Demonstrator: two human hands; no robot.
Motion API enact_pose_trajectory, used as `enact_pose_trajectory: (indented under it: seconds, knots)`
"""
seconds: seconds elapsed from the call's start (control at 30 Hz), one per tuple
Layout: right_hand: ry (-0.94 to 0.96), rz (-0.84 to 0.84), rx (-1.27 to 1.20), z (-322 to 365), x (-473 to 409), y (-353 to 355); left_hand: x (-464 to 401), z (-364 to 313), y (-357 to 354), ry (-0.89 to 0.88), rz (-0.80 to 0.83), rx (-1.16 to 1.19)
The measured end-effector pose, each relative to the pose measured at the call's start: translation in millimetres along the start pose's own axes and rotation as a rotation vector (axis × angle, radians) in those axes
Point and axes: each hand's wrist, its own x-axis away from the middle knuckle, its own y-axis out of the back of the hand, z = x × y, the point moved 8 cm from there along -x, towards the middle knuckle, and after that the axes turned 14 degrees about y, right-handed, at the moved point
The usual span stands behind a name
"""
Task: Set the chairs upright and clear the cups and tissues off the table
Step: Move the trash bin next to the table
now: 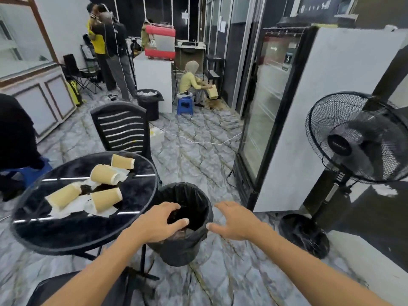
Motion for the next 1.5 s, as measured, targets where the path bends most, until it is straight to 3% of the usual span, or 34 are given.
enact_pose_trajectory:
  seconds: [0.43,0.9,1.5]
  knots:
    - [0.086,0.03,0.006,-88.5,-143.7,45.2,-143.2,16.0,31.9,0.145,-0.028,0.055]
    - [0.388,0.137,0.008,-149.6,-296.8,64.5,-217.4,53.5,44.3,0.475,-0.126,0.187]
    - [0.727,0.185,0.025,-68.5,-498.6,33.3,-261.3,163.8,87.2,0.781,-0.321,0.262]
